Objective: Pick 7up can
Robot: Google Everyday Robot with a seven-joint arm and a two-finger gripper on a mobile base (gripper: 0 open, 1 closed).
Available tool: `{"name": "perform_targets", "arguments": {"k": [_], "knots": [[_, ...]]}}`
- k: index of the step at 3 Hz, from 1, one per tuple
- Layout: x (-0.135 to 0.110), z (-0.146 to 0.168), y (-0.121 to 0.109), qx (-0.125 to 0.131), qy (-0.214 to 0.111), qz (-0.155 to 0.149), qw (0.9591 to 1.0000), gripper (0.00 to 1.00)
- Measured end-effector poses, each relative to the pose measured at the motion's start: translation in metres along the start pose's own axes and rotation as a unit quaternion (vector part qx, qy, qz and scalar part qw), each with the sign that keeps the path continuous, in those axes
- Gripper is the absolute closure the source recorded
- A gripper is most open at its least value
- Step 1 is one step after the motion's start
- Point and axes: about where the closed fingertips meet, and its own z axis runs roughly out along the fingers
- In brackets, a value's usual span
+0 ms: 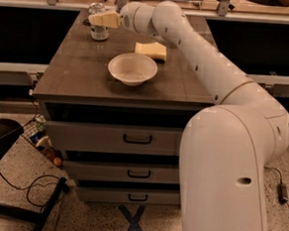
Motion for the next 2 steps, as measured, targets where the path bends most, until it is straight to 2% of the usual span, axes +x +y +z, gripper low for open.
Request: {"name": "perform_targets", "arguments": {"k": [1, 2], "knots": [[0.005, 0.019, -0.001, 0.016, 0.004, 0.001, 0.9999, 0.00], [0.013, 0.039, -0.003, 0.020, 0.014, 0.003, 0.9997, 0.00]]}}
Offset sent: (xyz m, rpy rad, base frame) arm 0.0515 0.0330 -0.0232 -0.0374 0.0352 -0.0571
